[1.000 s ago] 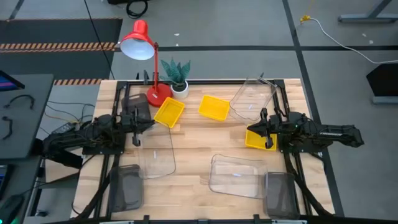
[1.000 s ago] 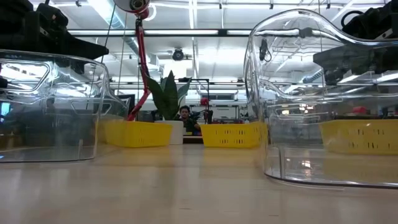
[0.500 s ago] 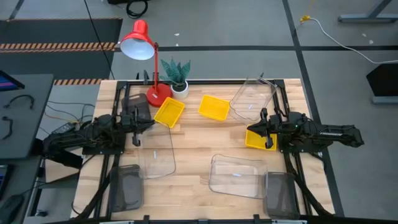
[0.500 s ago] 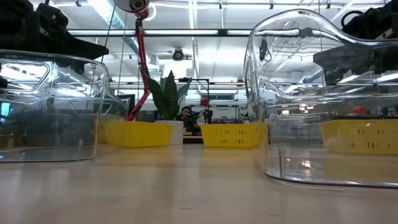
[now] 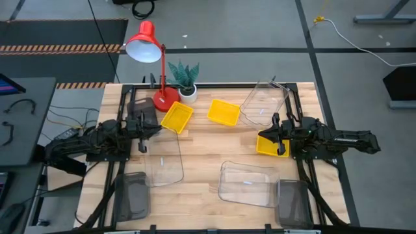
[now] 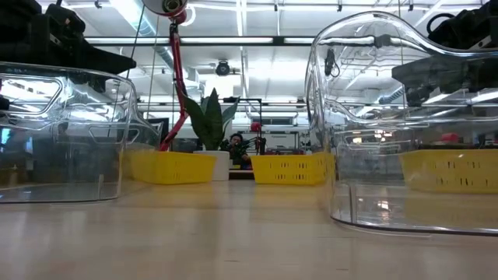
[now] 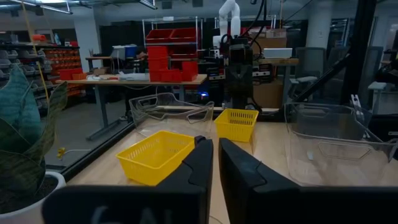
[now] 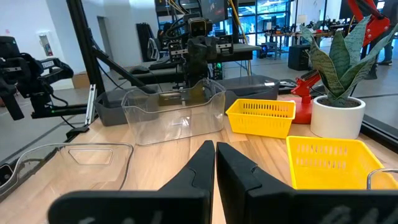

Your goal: Stack baskets by color

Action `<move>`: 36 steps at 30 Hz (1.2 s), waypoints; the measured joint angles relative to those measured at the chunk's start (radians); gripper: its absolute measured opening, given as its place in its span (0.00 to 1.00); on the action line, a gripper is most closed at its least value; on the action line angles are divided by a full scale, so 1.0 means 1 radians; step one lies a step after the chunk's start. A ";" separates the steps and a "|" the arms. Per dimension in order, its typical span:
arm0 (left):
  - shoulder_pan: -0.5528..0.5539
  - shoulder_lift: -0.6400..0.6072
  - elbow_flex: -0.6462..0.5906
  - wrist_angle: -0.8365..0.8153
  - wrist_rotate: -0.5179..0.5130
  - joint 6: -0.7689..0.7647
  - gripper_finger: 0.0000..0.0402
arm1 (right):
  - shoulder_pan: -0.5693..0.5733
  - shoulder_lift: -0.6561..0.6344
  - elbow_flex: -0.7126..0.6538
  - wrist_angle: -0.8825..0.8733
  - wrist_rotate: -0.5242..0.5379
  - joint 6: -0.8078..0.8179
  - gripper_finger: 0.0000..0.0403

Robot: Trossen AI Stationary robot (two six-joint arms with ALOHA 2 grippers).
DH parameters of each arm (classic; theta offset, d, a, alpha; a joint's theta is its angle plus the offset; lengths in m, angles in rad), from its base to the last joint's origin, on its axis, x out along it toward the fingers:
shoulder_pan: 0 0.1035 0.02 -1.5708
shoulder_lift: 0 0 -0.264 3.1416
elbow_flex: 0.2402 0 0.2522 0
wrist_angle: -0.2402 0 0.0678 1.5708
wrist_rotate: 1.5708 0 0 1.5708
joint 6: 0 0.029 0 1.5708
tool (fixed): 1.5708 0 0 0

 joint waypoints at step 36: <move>-0.002 0.184 0.001 0.210 -0.012 -0.130 0.05 | 0.000 0.000 0.000 0.000 0.000 0.000 0.06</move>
